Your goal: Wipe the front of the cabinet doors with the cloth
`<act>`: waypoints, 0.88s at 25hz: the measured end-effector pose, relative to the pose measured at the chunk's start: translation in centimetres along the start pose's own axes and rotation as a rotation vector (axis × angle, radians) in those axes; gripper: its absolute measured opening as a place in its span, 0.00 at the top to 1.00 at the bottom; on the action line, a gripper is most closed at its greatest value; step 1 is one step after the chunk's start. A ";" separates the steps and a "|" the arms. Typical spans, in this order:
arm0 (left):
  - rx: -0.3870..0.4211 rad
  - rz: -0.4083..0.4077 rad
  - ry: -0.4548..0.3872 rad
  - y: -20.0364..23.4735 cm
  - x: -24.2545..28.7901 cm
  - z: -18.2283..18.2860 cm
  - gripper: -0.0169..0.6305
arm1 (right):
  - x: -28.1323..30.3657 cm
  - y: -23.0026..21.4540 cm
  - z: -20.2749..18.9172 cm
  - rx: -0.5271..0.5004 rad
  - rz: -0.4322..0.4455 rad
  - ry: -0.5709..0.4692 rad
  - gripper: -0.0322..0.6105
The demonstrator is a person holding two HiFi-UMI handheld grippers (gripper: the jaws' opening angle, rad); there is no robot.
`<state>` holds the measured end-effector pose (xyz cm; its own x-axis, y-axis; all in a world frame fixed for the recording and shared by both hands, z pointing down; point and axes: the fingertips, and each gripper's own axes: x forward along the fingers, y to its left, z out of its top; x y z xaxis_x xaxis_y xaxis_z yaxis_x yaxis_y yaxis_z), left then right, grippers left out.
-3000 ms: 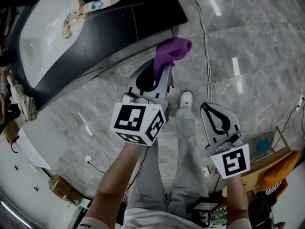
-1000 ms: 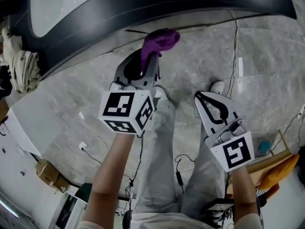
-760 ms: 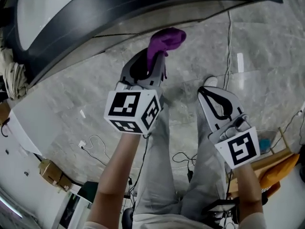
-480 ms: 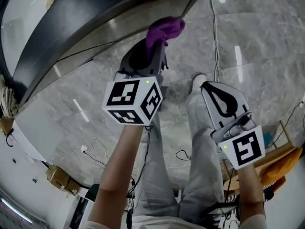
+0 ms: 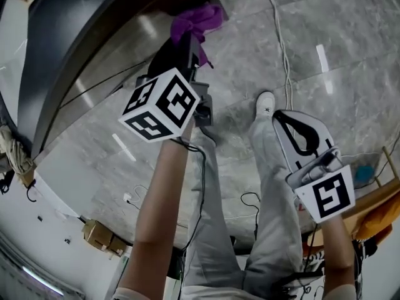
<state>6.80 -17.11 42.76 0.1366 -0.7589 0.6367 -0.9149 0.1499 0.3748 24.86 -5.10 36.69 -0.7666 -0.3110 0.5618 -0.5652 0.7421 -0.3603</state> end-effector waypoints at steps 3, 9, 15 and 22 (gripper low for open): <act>-0.013 0.015 0.000 1.7 -0.9 0.4 0.84 | 0.6 1.2 0.1 -0.015 0.017 0.004 0.91; 0.021 0.055 -0.001 6.3 -3.6 1.2 0.84 | 3.5 4.6 1.5 -0.051 0.060 -0.002 0.91; -0.010 0.118 0.006 13.1 -7.4 1.1 0.84 | 6.8 9.2 2.9 -0.041 0.083 -0.023 0.91; -0.014 0.226 0.013 22.9 -11.9 0.5 0.84 | 11.5 14.1 3.1 -0.041 0.102 -0.014 0.91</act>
<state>-15.95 -4.90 43.43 -0.0669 -0.6970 0.7140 -0.9174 0.3243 0.2306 7.14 -0.04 35.80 -0.8240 -0.2405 0.5130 -0.4711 0.7938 -0.3846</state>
